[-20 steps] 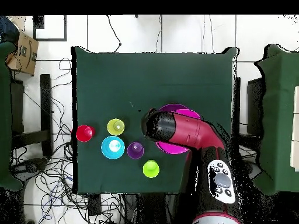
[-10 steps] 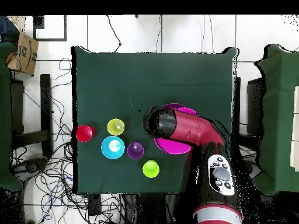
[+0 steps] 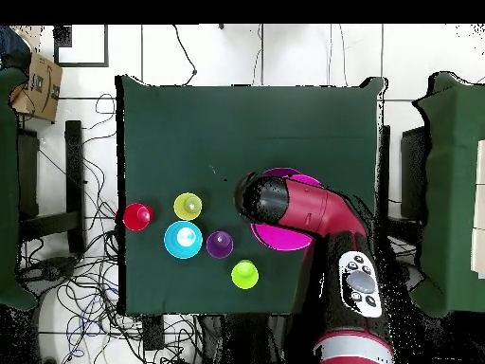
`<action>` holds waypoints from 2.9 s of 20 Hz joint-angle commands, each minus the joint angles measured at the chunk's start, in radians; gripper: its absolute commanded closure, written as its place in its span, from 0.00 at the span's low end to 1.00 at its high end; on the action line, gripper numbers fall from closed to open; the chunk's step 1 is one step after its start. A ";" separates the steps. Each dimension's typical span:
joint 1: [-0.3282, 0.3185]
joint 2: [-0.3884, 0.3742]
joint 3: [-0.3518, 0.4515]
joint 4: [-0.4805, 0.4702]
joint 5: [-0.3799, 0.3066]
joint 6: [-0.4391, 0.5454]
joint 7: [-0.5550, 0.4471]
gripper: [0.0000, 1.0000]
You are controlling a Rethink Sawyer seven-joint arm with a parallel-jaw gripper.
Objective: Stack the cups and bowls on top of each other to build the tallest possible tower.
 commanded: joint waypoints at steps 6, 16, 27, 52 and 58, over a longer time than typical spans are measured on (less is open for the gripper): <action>0.018 0.168 0.079 0.007 0.023 -0.177 0.158 1.00; 0.010 0.176 0.091 0.005 0.047 -0.195 0.158 1.00; 0.040 0.226 0.090 -0.022 0.088 -0.265 0.202 1.00; 0.097 0.281 0.079 -0.031 0.181 -0.371 0.212 1.00; 0.103 0.283 0.079 -0.028 0.196 -0.386 0.215 1.00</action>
